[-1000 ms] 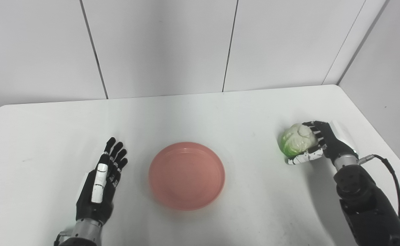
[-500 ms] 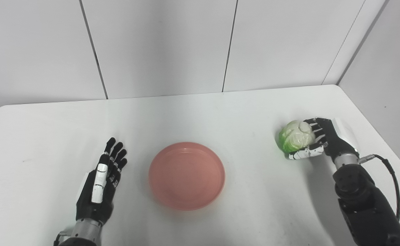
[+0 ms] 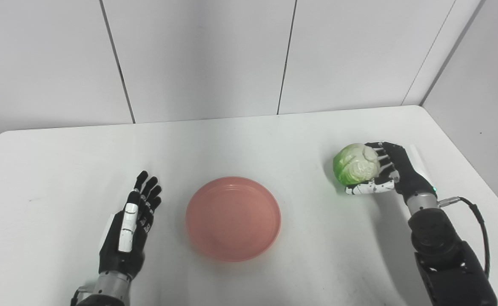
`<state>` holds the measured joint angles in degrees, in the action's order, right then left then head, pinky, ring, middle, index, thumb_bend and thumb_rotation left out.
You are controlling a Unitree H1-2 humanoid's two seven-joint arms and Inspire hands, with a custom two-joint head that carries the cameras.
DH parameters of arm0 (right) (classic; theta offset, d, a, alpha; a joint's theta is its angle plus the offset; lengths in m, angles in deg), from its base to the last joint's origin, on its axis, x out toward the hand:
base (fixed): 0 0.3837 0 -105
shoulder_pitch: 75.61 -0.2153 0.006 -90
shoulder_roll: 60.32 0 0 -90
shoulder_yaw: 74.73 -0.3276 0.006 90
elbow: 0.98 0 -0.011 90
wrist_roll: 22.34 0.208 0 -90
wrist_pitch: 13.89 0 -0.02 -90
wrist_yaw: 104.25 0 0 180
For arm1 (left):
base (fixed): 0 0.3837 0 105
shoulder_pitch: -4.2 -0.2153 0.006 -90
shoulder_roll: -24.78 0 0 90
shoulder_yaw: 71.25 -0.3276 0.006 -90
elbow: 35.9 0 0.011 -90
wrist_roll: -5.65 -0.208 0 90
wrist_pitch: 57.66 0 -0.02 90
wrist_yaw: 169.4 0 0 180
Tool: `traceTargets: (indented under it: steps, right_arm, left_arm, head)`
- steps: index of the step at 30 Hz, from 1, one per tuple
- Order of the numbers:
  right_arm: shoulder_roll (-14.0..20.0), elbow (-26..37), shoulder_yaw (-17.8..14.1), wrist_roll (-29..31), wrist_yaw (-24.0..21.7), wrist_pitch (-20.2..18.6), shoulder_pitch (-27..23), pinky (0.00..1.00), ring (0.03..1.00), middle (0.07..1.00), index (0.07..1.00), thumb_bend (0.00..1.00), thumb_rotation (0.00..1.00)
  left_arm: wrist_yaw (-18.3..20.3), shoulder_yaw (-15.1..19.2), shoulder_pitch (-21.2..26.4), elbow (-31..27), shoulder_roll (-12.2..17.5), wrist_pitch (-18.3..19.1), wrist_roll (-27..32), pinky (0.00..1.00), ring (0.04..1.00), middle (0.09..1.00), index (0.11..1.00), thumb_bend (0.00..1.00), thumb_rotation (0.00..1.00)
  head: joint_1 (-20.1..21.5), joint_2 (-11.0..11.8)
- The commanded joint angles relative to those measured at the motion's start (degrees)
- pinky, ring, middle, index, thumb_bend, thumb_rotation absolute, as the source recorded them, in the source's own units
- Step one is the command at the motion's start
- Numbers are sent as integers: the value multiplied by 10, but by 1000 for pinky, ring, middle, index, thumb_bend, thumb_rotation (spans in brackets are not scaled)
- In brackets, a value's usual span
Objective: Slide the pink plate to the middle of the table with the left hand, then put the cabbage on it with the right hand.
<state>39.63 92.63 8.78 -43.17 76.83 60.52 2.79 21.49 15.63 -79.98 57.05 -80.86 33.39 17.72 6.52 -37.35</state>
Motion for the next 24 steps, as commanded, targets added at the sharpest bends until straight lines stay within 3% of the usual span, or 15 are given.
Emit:
traceTargets:
  steps: [1,4,6,10,17,24]
  right_arm:
    - [-3,24,0,2,22,54,-11,405,470,483,490,529,0]
    - [-25,33,9,-7,35,75,-8,303,398,480,534,516,0]
    - [-30,34,21,-11,40,112,-6,324,402,486,533,516,0]
    - [-41,43,50,-10,26,145,-3,377,421,503,515,517,0]
    - [-62,61,109,-8,-13,152,-13,302,394,502,526,514,0]
    - [-81,82,159,-16,-56,153,-24,323,404,495,525,515,0]
  left_arm:
    - [-7,-6,4,-9,-9,-5,-12,999,979,980,971,717,896]
    - [-16,-9,7,-8,-19,-9,-23,998,979,980,978,693,905]
    - [-23,-11,9,-7,-26,-12,-31,999,981,982,981,688,906]
    - [-33,-15,13,-2,-38,-17,-45,998,976,983,979,696,900]
    - [-39,-21,19,3,-54,-7,-49,1000,982,987,974,710,887]
    - [-46,-30,23,5,-58,0,-64,1000,1000,1000,989,713,928]
  head:
    - [-13,1]
    - [-21,1]
    - [-30,2]
    - [-51,3]
    - [-93,4]
    - [-118,5]
